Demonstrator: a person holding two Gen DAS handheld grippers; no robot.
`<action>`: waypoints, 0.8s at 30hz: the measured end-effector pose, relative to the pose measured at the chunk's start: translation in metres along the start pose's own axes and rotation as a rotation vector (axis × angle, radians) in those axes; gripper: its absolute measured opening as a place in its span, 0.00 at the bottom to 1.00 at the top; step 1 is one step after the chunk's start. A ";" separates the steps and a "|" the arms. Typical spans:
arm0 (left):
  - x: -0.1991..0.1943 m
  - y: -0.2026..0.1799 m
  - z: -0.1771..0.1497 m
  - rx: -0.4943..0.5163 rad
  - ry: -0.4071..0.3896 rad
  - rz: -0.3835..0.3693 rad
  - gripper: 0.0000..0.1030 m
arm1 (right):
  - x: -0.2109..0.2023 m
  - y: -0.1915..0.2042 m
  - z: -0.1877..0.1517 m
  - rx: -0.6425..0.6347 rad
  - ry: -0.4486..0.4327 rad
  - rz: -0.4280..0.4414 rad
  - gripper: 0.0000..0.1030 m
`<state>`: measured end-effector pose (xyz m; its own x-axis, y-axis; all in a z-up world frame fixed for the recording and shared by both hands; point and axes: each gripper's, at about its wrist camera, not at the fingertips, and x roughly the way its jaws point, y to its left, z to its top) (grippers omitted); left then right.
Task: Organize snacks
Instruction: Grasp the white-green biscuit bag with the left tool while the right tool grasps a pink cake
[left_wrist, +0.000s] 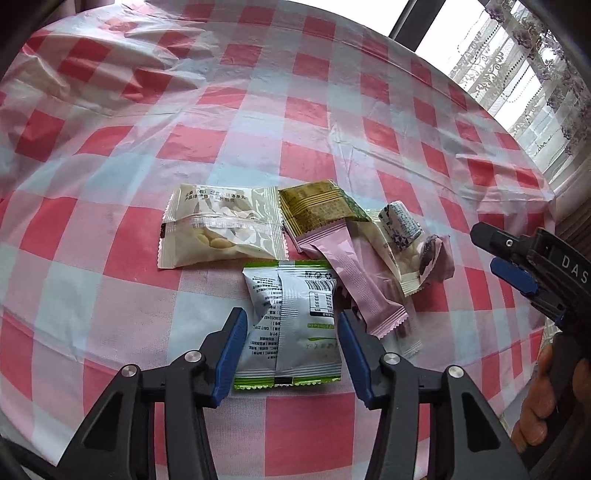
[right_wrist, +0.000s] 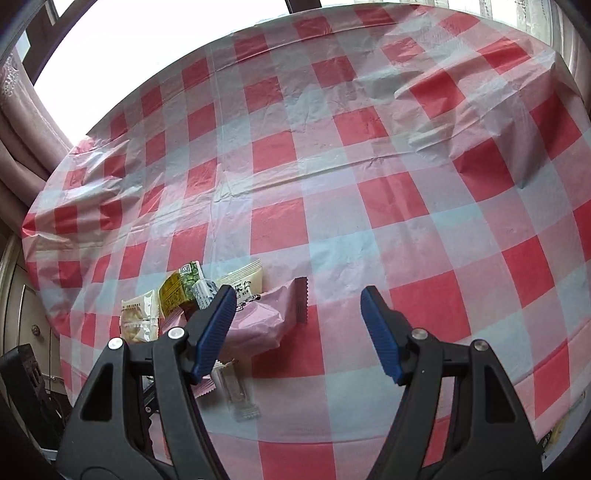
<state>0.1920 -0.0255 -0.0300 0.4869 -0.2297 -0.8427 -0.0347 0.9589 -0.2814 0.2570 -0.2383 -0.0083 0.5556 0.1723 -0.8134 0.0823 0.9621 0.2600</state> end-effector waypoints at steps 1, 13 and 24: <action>0.000 0.001 0.000 -0.004 -0.002 -0.003 0.49 | 0.006 0.003 0.001 -0.010 0.007 -0.005 0.70; -0.003 0.003 -0.002 -0.007 -0.006 -0.022 0.45 | 0.023 0.002 -0.037 -0.126 0.113 -0.082 0.70; -0.003 -0.001 -0.006 0.005 -0.005 -0.017 0.44 | -0.001 0.003 -0.052 -0.108 0.119 -0.032 0.70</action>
<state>0.1857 -0.0268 -0.0296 0.4919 -0.2449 -0.8355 -0.0219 0.9559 -0.2930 0.2140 -0.2246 -0.0339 0.4512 0.1584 -0.8783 0.0054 0.9836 0.1802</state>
